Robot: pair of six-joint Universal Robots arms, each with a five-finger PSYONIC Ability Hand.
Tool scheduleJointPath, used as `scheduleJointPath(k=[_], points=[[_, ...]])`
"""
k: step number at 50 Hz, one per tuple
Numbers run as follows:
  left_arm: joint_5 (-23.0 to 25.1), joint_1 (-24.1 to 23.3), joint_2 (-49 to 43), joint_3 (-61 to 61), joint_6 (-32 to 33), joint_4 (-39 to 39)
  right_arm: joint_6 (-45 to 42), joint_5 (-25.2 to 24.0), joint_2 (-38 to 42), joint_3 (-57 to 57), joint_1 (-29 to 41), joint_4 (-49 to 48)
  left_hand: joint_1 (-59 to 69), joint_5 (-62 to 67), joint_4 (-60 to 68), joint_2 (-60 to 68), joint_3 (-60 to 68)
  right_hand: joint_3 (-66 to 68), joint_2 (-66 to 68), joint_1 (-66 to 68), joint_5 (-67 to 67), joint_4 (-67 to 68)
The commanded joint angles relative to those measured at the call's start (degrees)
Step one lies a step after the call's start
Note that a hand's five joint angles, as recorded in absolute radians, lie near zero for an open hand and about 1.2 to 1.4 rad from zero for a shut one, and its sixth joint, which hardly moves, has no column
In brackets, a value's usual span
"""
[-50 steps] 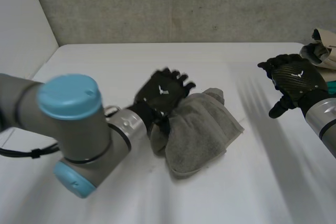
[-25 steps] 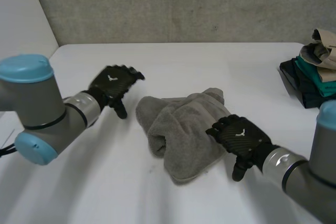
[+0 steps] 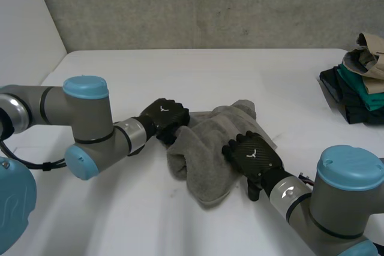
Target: Fold the laundry.
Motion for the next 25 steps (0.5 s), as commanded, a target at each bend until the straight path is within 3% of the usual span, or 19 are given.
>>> scheduleJointPath(k=[1,13,17,18,19,25], points=[[-4.3,-0.3,0.4,0.0,0.8,1.2,0.0,0.1,0.2,-1.9,0.3,0.0,24.8,25.7,25.1,25.2,25.4,4.9,5.2,4.7,12.9,4.8],[-7.1,-1.3,2.3,-1.4,4.1,2.5,0.2,0.1,0.2,-5.5,0.3,0.6,24.8,25.7,25.1,25.2,25.4,4.9,5.2,4.7,12.9,4.8],[-7.1,-1.3,4.5,-2.6,4.1,2.5,0.1,0.0,2.7,-7.5,0.3,0.0,24.8,25.7,25.1,25.2,25.4,23.0,23.3,22.8,31.0,22.9],[-7.1,-1.2,5.6,-2.9,4.1,2.6,0.1,0.0,3.7,-9.0,0.2,-0.1,24.8,25.7,25.1,25.2,25.4,42.6,42.9,42.4,50.5,42.4],[-7.2,-1.2,6.3,-3.0,4.1,2.6,0.2,0.2,4.0,-9.9,0.0,-0.1,24.8,25.7,25.1,25.2,25.4,53.4,53.7,53.2,61.3,53.2],[-11.7,0.1,12.9,-3.2,4.1,2.7,-0.1,3.6,0.8,-14.5,-0.6,0.5,24.8,25.7,25.1,25.2,25.4,53.5,53.8,53.3,61.4,53.3]])
